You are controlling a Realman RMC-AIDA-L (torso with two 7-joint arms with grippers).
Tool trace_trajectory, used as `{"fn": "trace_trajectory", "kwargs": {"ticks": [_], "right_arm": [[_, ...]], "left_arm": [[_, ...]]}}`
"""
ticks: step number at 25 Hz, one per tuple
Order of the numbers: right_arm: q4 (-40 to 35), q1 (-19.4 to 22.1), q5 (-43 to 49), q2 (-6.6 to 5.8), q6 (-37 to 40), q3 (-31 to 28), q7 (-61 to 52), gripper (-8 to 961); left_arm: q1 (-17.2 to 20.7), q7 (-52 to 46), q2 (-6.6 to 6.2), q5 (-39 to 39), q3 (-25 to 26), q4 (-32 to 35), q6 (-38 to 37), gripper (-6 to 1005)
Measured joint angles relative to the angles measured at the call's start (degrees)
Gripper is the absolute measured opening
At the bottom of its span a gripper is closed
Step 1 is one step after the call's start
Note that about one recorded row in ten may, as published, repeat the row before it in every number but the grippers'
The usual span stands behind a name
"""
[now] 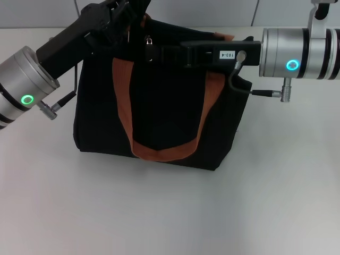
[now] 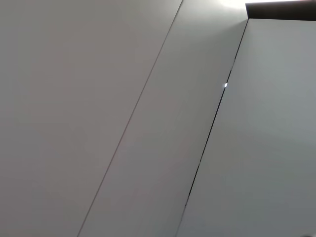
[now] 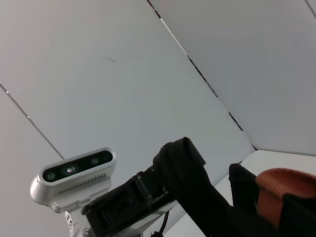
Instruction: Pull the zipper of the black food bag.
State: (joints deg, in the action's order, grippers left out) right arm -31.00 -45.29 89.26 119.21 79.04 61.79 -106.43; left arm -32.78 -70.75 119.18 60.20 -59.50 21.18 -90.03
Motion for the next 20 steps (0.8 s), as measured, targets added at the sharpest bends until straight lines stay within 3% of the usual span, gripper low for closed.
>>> {"fn": "trace_trajectory", "kwargs": {"ticks": [10,20], "right_arm": [[1.6,-0.8,0.2,-0.16,-0.4,0.0,-0.2,-4],[1.4,-2.0,2.0,-0.32,-1.2,0.3,-3.1,0]], "left_arm": [[0.0,0.0,0.0,0.0,0.0,0.0,-0.1,70],[2.2,1.3,0.0,-0.1,0.5,-2.7,1.2,71]]}}
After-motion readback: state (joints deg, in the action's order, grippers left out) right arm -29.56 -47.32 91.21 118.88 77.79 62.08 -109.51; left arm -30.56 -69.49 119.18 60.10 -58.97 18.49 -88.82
